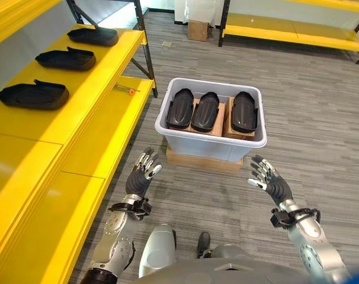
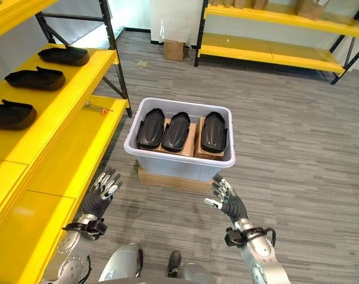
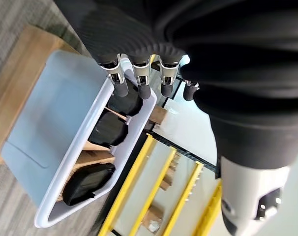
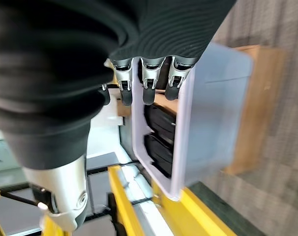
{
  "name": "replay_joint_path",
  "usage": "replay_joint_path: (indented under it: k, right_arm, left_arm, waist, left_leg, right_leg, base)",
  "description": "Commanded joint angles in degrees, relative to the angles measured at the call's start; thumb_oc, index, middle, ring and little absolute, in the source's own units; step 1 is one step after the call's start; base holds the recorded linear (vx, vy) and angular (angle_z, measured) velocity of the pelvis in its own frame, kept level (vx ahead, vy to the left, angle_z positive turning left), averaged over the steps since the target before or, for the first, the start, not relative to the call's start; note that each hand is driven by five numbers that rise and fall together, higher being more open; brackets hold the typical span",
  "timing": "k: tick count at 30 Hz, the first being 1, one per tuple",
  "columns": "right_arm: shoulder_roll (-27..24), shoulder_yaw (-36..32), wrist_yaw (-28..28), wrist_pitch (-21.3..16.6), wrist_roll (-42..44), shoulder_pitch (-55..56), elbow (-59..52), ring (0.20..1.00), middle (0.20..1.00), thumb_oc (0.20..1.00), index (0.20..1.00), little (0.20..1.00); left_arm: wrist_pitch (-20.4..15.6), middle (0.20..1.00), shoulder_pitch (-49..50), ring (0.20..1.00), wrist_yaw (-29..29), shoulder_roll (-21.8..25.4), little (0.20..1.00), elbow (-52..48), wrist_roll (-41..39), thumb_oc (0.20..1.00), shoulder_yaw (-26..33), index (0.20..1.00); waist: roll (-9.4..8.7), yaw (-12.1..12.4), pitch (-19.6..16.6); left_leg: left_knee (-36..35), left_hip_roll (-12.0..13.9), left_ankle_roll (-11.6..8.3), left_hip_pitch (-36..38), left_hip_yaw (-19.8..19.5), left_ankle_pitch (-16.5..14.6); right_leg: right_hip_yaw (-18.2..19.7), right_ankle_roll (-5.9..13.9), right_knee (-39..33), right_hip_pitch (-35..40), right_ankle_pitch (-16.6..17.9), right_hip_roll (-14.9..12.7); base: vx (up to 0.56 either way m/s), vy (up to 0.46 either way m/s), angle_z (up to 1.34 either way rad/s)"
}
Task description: Move parts from the plastic box to the shelf.
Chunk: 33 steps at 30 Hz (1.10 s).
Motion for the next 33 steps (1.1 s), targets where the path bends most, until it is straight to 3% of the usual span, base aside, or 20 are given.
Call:
replay_joint_path:
  k: [1,3,5,8,15,17,20,21,23,25,27,30,31,32,33]
  right_arm:
    - [-0.5,-3.9,-0.2,-3.3,0.8,1.6,-3.2,1.000,1.000,1.000,1.000,1.000]
    - [0.0,-3.9,0.3,-2.8,0.4,1.9,-2.8,1.000,1.000,1.000,1.000,1.000]
    - [0.7,-3.3,0.8,-2.6,0.2,2.0,-2.5,1.000,1.000,1.000,1.000,1.000]
    - [1.7,-2.4,1.9,-2.1,0.1,2.4,-2.5,1.000,1.000,1.000,1.000,1.000]
    - [1.9,-0.3,3.3,-1.4,0.3,2.0,-3.7,1.000,1.000,1.000,1.000,1.000]
    - [2.0,0.0,3.3,-1.5,-0.1,1.7,-3.4,1.000,1.000,1.000,1.000,1.000]
    - [2.4,0.6,3.2,-1.5,-0.5,1.3,-3.4,1.000,1.000,1.000,1.000,1.000]
    - [2.4,1.2,3.2,-1.6,-0.6,0.8,-3.1,1.000,1.000,1.000,1.000,1.000]
    - [2.3,1.9,3.2,-1.6,-0.7,0.1,-3.3,1.000,1.000,1.000,1.000,1.000]
    - [2.5,2.2,3.3,-1.6,-0.5,0.1,-3.5,1.000,1.000,1.000,1.000,1.000]
    - [2.2,2.5,3.2,-1.6,0.1,0.0,-3.8,1.000,1.000,1.000,1.000,1.000]
    - [1.8,2.5,2.9,-1.5,0.0,-0.4,-3.9,1.000,1.000,1.000,1.000,1.000]
    - [1.8,2.6,2.9,-1.5,0.0,-0.4,-3.9,1.000,1.000,1.000,1.000,1.000]
    - [1.6,2.5,2.7,-1.5,-0.8,0.0,-4.2,1.000,1.000,1.000,1.000,1.000]
    - [1.3,2.5,2.9,-1.4,-0.7,-0.2,-4.1,1.000,1.000,1.000,1.000,1.000]
  left_arm:
    - [-2.7,1.000,-0.1,1.000,-0.2,2.5,1.000,-3.7,2.0,1.000,-0.3,1.000]
    - [-2.5,1.000,-0.1,1.000,-0.5,2.3,1.000,-3.6,2.2,1.000,-0.1,1.000]
    - [-2.5,1.000,-0.3,1.000,-0.4,2.5,1.000,-3.7,2.5,1.000,0.2,1.000]
    - [-2.5,1.000,-1.3,1.000,-0.5,3.3,1.000,-3.7,3.7,1.000,-0.1,1.000]
    - [-2.4,1.000,-1.6,1.000,-0.7,5.1,1.000,-4.2,3.5,1.000,-1.1,1.000]
    - [-2.4,1.000,-1.9,1.000,-0.4,5.4,1.000,-4.1,4.1,1.000,-1.3,1.000]
    - [-2.5,1.000,-2.2,1.000,0.0,5.9,1.000,-4.2,4.9,1.000,-1.3,1.000]
    - [-2.5,1.000,-2.5,1.000,0.2,6.2,1.000,-4.3,5.0,1.000,-1.3,1.000]
    - [-2.4,1.000,-2.8,1.000,0.6,6.4,1.000,-4.3,5.3,1.000,-1.2,1.000]
    - [-2.4,1.000,-2.8,1.000,0.5,6.6,1.000,-4.2,5.5,1.000,-1.1,1.000]
    - [-2.6,1.000,-2.8,1.000,0.2,6.8,1.000,-4.2,4.6,1.000,-1.0,1.000]
    - [-2.9,1.000,-2.1,1.000,0.1,7.0,1.000,-4.2,3.7,1.000,-0.5,1.000]
    - [-2.9,1.000,-2.1,1.000,0.1,7.1,1.000,-4.2,3.7,1.000,-0.5,1.000]
    - [-3.3,1.000,-1.3,1.000,0.5,6.6,1.000,-4.1,3.6,1.000,0.1,1.000]
    - [-3.2,1.000,-1.4,1.000,0.4,6.6,1.000,-3.4,3.9,1.000,0.0,1.000]
  waist:
    - [0.33,0.5,-2.0]
    - [1.04,0.6,-2.4]
    - [1.38,0.7,-3.7]
    - [0.62,0.3,-4.8]
    - [-0.70,0.4,-6.6]
    - [-0.63,0.4,-6.6]
    - [0.46,-0.4,-5.7]
    - [1.46,-0.8,-5.0]
    - [3.04,-1.5,-3.4]
    - [3.38,-2.0,-3.0]
    - [3.39,-2.2,-2.6]
    - [2.52,-2.6,-2.3]
    - [2.58,-2.6,-2.1]
    - [1.62,-3.4,-2.0]
    - [1.03,-3.5,-2.1]
  left_leg:
    - [-5.6,3.9,-0.04,0.9,2.3,10.4]
    - [-6.3,4.2,0.29,2.4,1.5,10.6]
    - [-6.6,2.6,0.75,3.2,-0.2,10.6]
    - [-3.5,1.0,1.78,2.8,1.7,7.8]
    - [3.0,-2.7,5.08,2.6,3.1,0.0]
    - [2.5,-4.0,6.29,4.2,3.1,-1.3]
    - [-0.4,-5.1,8.11,8.0,2.6,-2.1]
    - [-2.0,-4.5,8.43,9.6,2.4,-1.8]
    - [-4.2,-3.7,8.80,12.1,2.2,-1.3]
    - [-5.4,-3.3,8.40,14.1,2.4,-1.5]
    - [-5.3,-2.2,7.14,15.0,2.1,-2.1]
    - [-4.8,-0.3,4.25,16.2,1.2,-3.4]
    - [-4.8,-0.2,4.24,16.4,1.2,-3.4]
    - [-4.6,1.4,2.43,17.7,0.3,-3.9]
    - [-4.6,2.0,1.84,17.9,0.4,-3.9]
  right_leg:
    - [1.8,4.92,5.3,3.8,-2.3,-5.0]
    - [2.5,5.57,5.7,5.1,-3.2,-5.2]
    - [2.9,6.06,6.4,5.8,-3.5,-5.9]
    - [3.2,7.32,6.3,7.2,-2.3,-8.0]
    - [3.9,10.07,7.5,7.4,4.1,-13.0]
    - [4.8,10.89,11.8,5.8,7.0,-14.1]
    - [6.7,11.18,24.1,-0.1,12.8,-13.6]
    - [5.9,11.13,28.2,-2.8,13.6,-12.9]
    - [4.6,11.08,34.7,-7.3,11.7,-12.0]
    - [2.4,10.29,32.7,-9.9,9.0,-13.7]
    - [1.8,9.69,26.3,-10.5,7.1,-16.6]
    - [2.9,11.36,13.9,-10.1,10.8,-21.6]
    - [2.8,11.40,13.5,-9.7,11.0,-21.6]
    - [6.2,13.22,10.0,-9.5,14.4,-22.7]
    - [7.3,13.49,10.0,-8.8,13.0,-21.5]
  base:
    - [0.38,0.191,-0.18]
    - [0.32,0.180,-0.15]
    - [0.29,0.157,-0.25]
    - [0.28,0.150,-0.34]
    - [0.21,0.144,0.06]
    - [0.13,0.142,0.04]
    - [0.09,0.154,-0.05]
    - [0.07,0.166,0.04]
    - [0.11,0.121,0.01]
    - [0.18,-0.032,-0.07]
    - [0.16,-0.195,-0.01]
    - [0.14,-0.278,0.28]
    - [0.18,-0.365,0.30]
    - [0.15,-0.343,0.24]
    - [0.15,-0.347,0.35]
